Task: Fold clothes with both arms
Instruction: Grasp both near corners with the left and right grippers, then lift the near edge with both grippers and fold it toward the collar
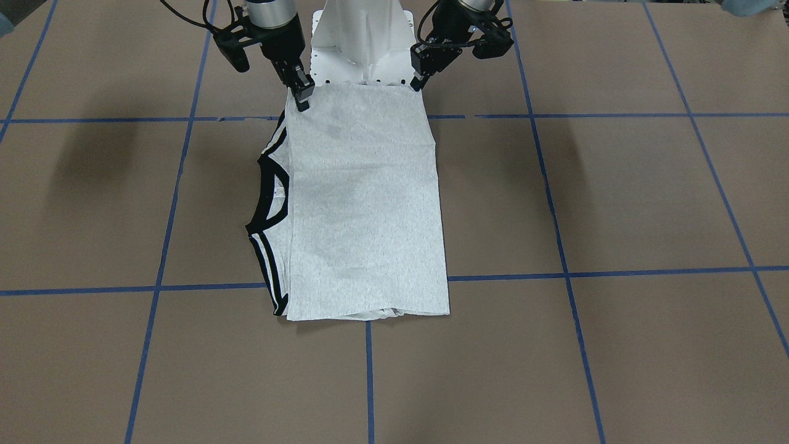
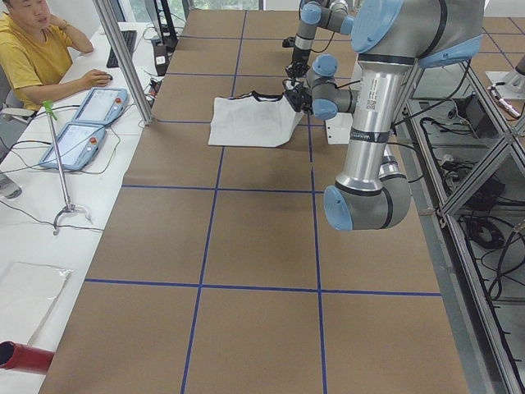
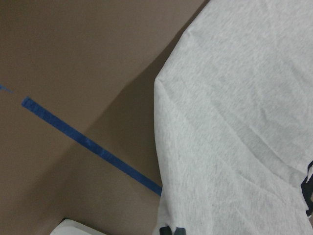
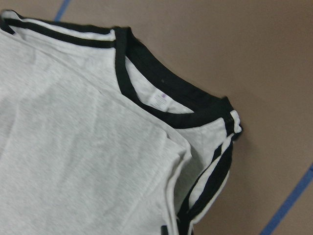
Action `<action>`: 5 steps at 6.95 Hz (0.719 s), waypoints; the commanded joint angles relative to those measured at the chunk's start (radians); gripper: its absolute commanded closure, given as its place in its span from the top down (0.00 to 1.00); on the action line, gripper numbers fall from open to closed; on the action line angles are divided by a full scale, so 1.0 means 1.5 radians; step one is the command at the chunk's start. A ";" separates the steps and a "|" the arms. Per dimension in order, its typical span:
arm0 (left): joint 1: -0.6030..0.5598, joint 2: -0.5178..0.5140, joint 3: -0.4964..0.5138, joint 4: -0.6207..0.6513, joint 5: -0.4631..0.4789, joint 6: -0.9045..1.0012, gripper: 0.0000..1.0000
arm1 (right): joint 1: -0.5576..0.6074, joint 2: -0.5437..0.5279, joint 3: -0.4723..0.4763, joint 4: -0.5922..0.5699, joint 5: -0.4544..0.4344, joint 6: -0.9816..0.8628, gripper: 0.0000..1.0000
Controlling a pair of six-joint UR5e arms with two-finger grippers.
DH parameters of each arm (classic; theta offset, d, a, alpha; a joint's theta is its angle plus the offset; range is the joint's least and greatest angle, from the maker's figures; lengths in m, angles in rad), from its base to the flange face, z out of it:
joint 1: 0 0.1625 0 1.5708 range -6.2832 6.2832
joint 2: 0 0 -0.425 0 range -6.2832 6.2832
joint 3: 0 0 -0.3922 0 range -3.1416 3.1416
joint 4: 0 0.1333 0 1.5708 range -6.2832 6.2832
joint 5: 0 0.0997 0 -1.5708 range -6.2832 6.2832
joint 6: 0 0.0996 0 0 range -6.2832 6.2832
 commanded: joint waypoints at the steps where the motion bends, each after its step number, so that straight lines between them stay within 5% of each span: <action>1: -0.089 -0.074 0.090 0.017 -0.016 0.071 0.00 | 0.111 0.050 -0.075 0.006 0.055 -0.089 0.00; 5: -0.185 -0.151 0.208 -0.001 -0.043 0.141 0.00 | 0.188 0.153 -0.246 0.039 0.103 -0.156 0.00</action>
